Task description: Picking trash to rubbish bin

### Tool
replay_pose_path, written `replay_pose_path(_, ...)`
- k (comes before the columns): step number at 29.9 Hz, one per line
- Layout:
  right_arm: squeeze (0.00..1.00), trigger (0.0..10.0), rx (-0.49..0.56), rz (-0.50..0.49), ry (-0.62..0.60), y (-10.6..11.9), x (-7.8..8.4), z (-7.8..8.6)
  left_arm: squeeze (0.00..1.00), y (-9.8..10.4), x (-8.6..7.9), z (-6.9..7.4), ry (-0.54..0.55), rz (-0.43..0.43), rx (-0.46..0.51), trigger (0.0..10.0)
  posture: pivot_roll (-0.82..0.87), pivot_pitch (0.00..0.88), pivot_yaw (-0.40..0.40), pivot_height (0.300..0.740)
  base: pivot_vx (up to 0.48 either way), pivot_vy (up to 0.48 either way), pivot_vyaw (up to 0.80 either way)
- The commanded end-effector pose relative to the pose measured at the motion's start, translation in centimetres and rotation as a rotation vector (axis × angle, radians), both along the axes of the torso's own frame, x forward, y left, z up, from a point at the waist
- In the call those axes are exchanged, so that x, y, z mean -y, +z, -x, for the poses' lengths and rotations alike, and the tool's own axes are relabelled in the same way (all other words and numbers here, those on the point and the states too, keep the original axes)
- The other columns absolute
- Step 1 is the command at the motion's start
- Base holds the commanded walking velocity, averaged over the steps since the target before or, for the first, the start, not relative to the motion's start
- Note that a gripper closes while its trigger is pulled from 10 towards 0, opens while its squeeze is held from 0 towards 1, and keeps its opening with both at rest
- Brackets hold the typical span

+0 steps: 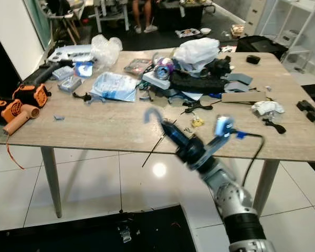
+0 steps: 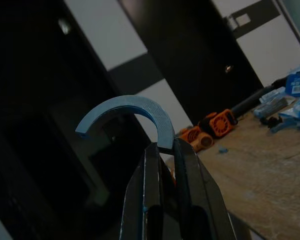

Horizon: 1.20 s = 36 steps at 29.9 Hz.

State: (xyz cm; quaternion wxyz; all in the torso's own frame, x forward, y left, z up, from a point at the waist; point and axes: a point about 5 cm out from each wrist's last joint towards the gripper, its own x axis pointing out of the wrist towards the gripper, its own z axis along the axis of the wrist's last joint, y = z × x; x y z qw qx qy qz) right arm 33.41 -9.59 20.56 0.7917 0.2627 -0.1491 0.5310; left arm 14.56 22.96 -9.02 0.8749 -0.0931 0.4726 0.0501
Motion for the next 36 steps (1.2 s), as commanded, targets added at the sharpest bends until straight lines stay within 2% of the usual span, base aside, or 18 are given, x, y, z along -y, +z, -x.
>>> replay_pose_path(1, 0.0, 10.0, -0.028, 0.092, 0.008, -1.9, -0.8, 0.4, 0.0, -0.6, 0.1, 1.4, 0.01, -0.003, -0.062, 10.0, -0.07, 0.166, 0.051, 0.74, 0.0, 0.0, 0.0)
replay_pose_path(2, 0.0, 10.0, -0.044, 0.118, 0.014, -2.4, -1.1, 0.8, 0.0, -0.5, 0.0, 1.2, 0.012, -0.005, -0.061, 10.0, -0.07, 0.166, 0.05, 0.74, 0.0, 0.0, 0.0)
replay_pose_path(4, 0.0, 10.0, -0.094, 0.237, -0.03, -4.5, -1.8, 1.0, 0.0, -0.5, 0.0, 1.0, 0.018, -0.011, -0.059, 10.0, -0.07, 0.158, 0.048, 0.74, 0.0, 0.0, 0.0)
replay_pose_path(5, 0.0, 10.0, -0.094, 0.237, -0.03, -4.5, -1.8, 1.0, 0.0, -0.5, 0.0, 1.0, 0.018, -0.011, -0.059, 10.0, -0.07, 0.158, 0.048, 0.74, 0.0, 0.0, 0.0)
replay_pose_path(9, 0.0, 10.0, -0.224, 0.429, -0.155, -7.9, -2.0, 1.0, 0.0, -0.5, -0.1, 1.2, 0.028, -0.018, -0.069, 10.0, -0.07, 0.15, 0.044, 0.74, 0.0, 0.0, 0.0)
replay_pose_path(10, 0.0, 10.0, -0.224, 0.429, -0.155, -7.9, -2.0, 1.0, 0.0, -0.5, -0.1, 1.2, 0.028, -0.018, -0.069, 10.0, -0.07, 0.15, 0.044, 0.74, 0.0, 0.0, 0.0)
replay_pose_path(11, 0.0, 10.0, -0.287, 0.542, -0.228, -9.8, -1.5, 0.8, 0.0, -0.6, -0.1, 1.4, 0.031, -0.021, -0.078, 10.0, -0.07, 0.149, 0.044, 0.74, 0.0, 0.0, -0.69)
replay_pose_path(13, 0.0, 10.0, -0.308, 0.567, -0.249, -10.4, -1.2, 0.7, 0.0, -0.6, -0.2, 1.5, 0.032, -0.022, -0.081, 10.0, -0.08, 0.147, 0.043, 0.74, 0.0, 0.0, -0.7)
replay_pose_path(14, 0.0, 10.0, -0.353, 0.576, -0.3, -11.0, -0.4, 0.4, 0.0, -0.7, -0.2, 1.6, 0.032, -0.026, -0.087, 10.0, -0.08, 0.144, 0.042, 0.74, 0.0, 0.0, -0.73)
replay_pose_path(18, 0.0, 10.0, -0.389, 0.59, -0.354, -11.3, 0.5, 0.2, 0.0, -0.7, -0.3, 1.6, 0.032, -0.031, -0.092, 10.0, -0.08, 0.141, 0.043, 0.74, 0.0, 0.0, -0.73)
replay_pose_path(26, 0.0, 10.0, -0.488, 0.751, -0.532, -13.4, 3.0, -0.4, 0.0, -0.5, -0.1, 1.0, 0.028, -0.035, -0.08, 10.0, -0.09, 0.13, 0.045, 0.74, 0.0, 0.0, -0.73)
replay_pose_path(31, 0.0, 10.0, -0.53, 0.776, -0.614, -14.0, 4.0, -0.7, 0.0, -0.4, 0.0, 0.7, 0.021, -0.036, -0.076, 10.0, -0.09, 0.13, 0.05, 0.74, 0.0, 0.0, -0.73)
replay_pose_path(36, 0.0, 10.0, -0.556, 0.722, -0.654, -13.6, 4.3, -1.0, 0.0, -0.5, 0.1, 0.7, 0.014, -0.04, -0.076, 10.0, -0.1, 0.133, 0.051, 0.74, 0.0, 0.0, -0.73)
